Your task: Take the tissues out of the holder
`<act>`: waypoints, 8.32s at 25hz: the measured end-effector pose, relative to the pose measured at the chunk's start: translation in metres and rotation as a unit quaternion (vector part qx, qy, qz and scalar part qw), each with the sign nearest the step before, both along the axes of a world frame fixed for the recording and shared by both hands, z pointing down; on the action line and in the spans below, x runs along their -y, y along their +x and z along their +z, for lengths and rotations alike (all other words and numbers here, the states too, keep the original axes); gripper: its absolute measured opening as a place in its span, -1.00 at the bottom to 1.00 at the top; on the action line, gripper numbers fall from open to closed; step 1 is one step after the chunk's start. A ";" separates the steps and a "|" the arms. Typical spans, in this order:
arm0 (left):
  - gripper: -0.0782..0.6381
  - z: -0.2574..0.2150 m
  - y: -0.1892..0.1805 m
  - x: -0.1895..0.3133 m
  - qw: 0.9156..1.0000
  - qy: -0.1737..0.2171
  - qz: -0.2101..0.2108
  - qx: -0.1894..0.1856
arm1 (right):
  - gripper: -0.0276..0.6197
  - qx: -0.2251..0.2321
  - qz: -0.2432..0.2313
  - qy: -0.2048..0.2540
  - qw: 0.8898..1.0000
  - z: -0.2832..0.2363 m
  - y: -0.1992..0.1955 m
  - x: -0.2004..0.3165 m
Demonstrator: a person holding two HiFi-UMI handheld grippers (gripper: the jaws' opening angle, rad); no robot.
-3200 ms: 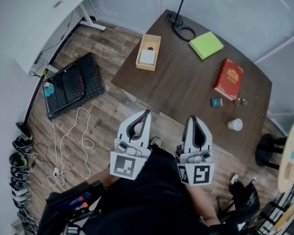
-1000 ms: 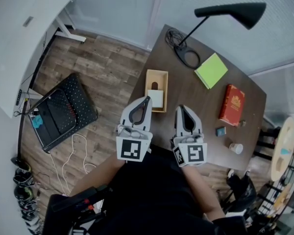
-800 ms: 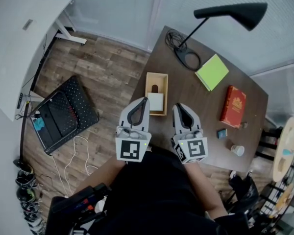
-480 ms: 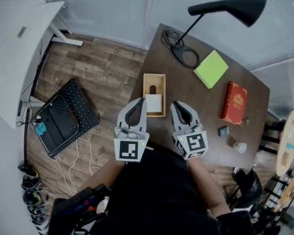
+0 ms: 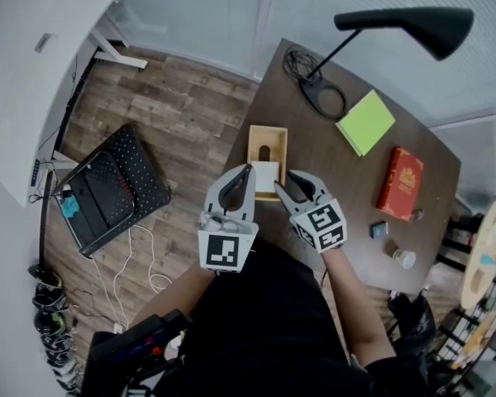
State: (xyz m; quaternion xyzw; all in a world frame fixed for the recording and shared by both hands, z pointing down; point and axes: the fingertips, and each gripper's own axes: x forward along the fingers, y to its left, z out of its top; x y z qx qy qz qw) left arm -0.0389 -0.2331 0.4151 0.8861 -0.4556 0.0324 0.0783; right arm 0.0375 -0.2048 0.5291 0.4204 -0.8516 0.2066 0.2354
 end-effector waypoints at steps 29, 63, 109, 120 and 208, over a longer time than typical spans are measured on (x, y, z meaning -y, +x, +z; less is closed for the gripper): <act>-0.79 0.006 -0.031 -0.010 0.998 -0.047 -0.035 -0.022 | 0.01 -0.294 -0.330 -0.090 0.893 0.132 -0.017 -0.012; -0.79 0.021 -0.065 -0.014 0.996 -0.068 -0.057 -0.024 | 0.44 -0.347 -0.417 -0.156 0.825 0.186 -0.035 -0.003; -0.79 0.007 -0.081 -0.021 0.997 -0.044 -0.049 -0.035 | 0.44 -0.394 -0.398 -0.116 0.820 0.129 -0.037 -0.005; -0.79 0.011 -0.091 -0.035 0.996 -0.052 -0.052 -0.043 | 0.44 -0.404 -0.403 -0.111 0.814 0.123 -0.039 -0.015; -0.79 0.001 0.137 -0.162 1.000 -0.024 -0.017 -0.007 | 0.44 -0.396 -0.372 -0.120 0.831 0.108 0.184 -0.131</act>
